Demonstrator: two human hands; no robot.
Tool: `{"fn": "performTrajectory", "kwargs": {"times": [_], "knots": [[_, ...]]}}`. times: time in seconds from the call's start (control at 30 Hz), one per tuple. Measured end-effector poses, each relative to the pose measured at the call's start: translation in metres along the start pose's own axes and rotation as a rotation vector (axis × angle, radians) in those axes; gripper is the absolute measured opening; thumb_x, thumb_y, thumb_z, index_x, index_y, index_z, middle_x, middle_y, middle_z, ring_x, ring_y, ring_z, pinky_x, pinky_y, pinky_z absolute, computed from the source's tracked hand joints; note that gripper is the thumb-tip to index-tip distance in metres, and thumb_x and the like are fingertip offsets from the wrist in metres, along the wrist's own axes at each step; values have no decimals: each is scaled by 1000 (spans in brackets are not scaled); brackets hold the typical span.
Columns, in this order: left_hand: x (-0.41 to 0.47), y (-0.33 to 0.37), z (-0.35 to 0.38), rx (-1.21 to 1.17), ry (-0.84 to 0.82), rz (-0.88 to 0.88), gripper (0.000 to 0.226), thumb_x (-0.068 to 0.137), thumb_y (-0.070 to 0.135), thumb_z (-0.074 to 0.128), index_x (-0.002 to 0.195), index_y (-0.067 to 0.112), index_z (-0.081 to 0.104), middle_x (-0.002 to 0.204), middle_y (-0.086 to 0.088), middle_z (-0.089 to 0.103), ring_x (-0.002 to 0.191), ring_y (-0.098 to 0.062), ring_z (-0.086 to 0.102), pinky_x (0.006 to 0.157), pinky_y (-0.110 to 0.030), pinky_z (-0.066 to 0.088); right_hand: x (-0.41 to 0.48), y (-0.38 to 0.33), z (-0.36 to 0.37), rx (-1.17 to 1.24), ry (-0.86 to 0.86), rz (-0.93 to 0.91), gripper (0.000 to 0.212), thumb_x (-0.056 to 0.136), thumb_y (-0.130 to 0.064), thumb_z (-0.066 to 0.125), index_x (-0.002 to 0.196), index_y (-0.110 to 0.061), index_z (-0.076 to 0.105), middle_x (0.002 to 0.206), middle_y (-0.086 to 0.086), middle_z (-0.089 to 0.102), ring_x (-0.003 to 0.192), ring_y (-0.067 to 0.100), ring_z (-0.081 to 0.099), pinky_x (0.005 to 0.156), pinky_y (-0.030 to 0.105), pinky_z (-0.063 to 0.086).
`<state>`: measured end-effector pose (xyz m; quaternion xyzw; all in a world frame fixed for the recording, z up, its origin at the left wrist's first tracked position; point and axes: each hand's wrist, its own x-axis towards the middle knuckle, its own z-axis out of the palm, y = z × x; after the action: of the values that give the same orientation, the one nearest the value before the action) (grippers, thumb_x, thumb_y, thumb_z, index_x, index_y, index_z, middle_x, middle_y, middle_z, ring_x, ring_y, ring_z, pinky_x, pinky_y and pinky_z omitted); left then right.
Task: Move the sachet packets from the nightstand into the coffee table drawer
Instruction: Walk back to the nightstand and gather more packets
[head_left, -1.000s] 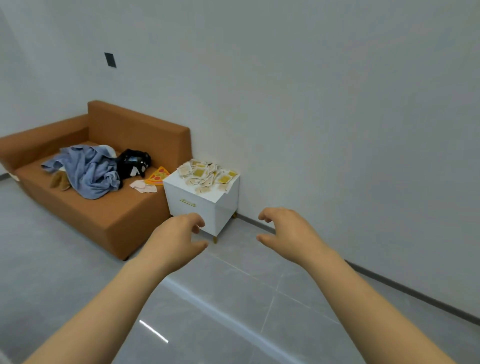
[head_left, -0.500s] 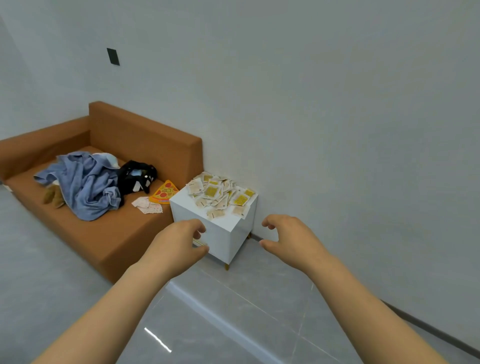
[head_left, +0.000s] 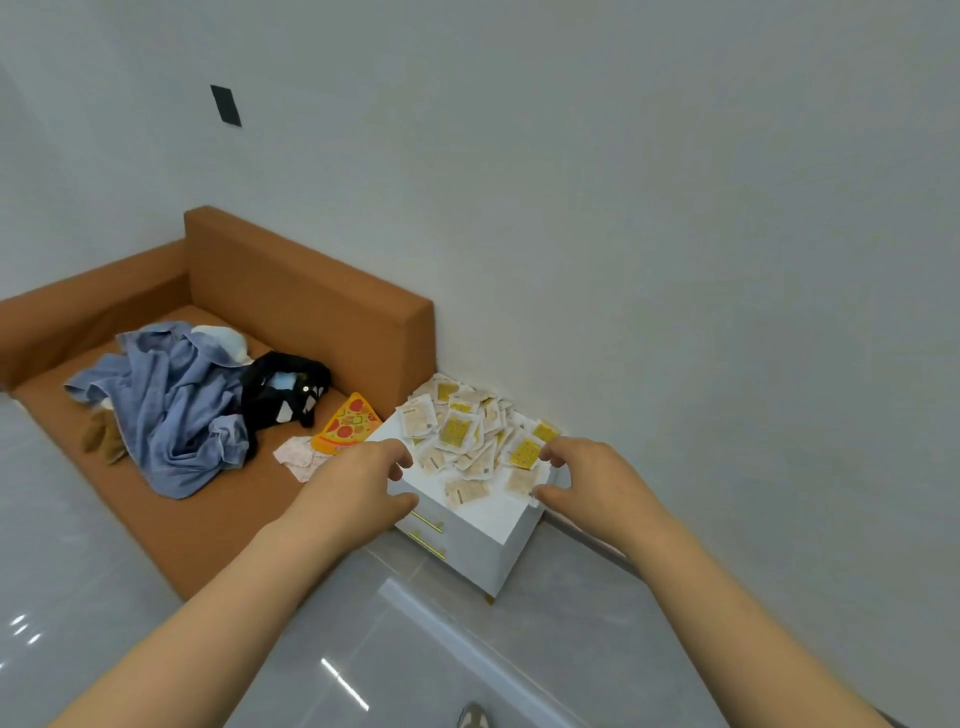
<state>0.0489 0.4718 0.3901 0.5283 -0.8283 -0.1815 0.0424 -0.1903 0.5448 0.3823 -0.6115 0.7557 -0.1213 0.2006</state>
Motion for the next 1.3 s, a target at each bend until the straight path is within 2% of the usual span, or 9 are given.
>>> {"fn": "performTrajectory", "kwargs": {"times": [0.23, 0.43, 0.57, 0.67, 0.8, 0.93, 1.03, 1.3], "knots": [[112, -37, -7, -35, -48, -65, 37, 82, 34, 65, 117, 25, 57, 105, 10, 62, 90, -8, 55, 73, -22, 42, 121, 9, 1, 7, -63, 34, 45, 86, -32, 62, 128, -19, 55, 124, 1, 60, 114, 18, 56, 90, 30, 46], [196, -69, -1, -50, -104, -74, 37, 83, 32, 65, 118, 23, 57, 109, 8, 62, 89, -9, 54, 76, -24, 44, 197, 10, 12, 7, -122, 98, 44, 88, -33, 61, 129, -19, 54, 125, 0, 59, 113, 17, 56, 88, 28, 45], [263, -99, 8, -33, -193, -53, 39, 85, 32, 64, 121, 23, 55, 115, 6, 61, 100, -13, 58, 80, -25, 46, 250, 13, 30, 32, -136, 184, 42, 88, -32, 61, 128, -19, 54, 121, 0, 61, 108, 17, 58, 86, 30, 48], [318, -122, 13, 8, -261, -4, 40, 87, 33, 62, 124, 21, 53, 120, 5, 60, 104, -14, 57, 73, -22, 38, 290, 13, 46, 55, -149, 264, 42, 88, -33, 61, 127, -19, 54, 119, 1, 61, 104, 17, 58, 83, 29, 47], [392, -151, 25, 78, -373, 68, 44, 88, 35, 61, 127, 19, 50, 124, 3, 57, 109, -16, 55, 73, -24, 39, 340, 15, 69, 65, -193, 396, 44, 89, -33, 61, 129, -17, 53, 125, 3, 59, 110, 20, 57, 89, 32, 48], [457, -173, 51, 151, -473, 157, 49, 87, 36, 62, 129, 15, 48, 125, -3, 56, 111, -21, 56, 85, -31, 48, 382, 25, 94, 50, -249, 510, 47, 90, -33, 60, 133, -17, 50, 128, 5, 57, 112, 22, 57, 88, 32, 47], [495, -183, 79, 215, -531, 197, 53, 87, 39, 62, 130, 13, 46, 126, -6, 55, 112, -23, 55, 87, -34, 49, 411, 39, 113, 54, -282, 567, 48, 90, -32, 60, 134, -16, 48, 130, 6, 57, 116, 23, 56, 90, 32, 46], [552, -206, 169, 314, -665, 167, 65, 81, 47, 67, 125, 7, 42, 121, -13, 48, 106, -30, 55, 80, -35, 46, 478, 90, 179, 113, -351, 665, 61, 91, -37, 60, 141, -10, 39, 138, 12, 47, 125, 27, 48, 97, 35, 43]]}}
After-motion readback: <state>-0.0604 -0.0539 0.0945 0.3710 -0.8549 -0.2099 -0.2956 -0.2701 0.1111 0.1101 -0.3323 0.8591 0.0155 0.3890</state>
